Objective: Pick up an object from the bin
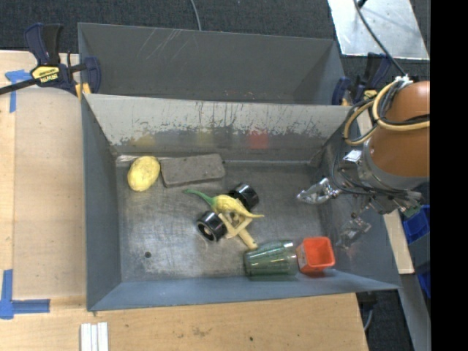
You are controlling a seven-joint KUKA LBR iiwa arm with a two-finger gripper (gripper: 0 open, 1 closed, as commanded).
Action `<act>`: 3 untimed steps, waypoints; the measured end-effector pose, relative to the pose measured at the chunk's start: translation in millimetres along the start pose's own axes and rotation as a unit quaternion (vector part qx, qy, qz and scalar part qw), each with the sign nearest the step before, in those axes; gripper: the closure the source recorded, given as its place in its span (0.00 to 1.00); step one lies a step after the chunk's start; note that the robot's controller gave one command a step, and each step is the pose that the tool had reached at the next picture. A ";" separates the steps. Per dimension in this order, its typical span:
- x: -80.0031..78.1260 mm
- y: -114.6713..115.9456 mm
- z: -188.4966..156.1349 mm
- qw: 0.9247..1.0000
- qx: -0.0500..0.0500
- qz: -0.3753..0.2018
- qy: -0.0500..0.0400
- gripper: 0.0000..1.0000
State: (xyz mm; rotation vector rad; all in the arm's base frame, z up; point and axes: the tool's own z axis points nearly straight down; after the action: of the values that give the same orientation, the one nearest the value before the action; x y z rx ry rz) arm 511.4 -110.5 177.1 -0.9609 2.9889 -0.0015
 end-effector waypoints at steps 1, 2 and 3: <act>-3.3 16.0 43.9 0.996 0.002 -0.086 -0.002 0.00; 6.4 16.1 76.0 0.985 -0.001 -0.172 0.000 0.00; 14.8 4.8 100.4 0.938 0.009 -0.347 -0.005 1.00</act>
Offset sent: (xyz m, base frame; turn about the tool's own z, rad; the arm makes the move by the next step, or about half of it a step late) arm -0.0218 -0.0030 -0.1005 -0.5319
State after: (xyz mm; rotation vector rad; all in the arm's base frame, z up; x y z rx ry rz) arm 496.8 -115.3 76.7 -1.9303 2.4582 -0.0244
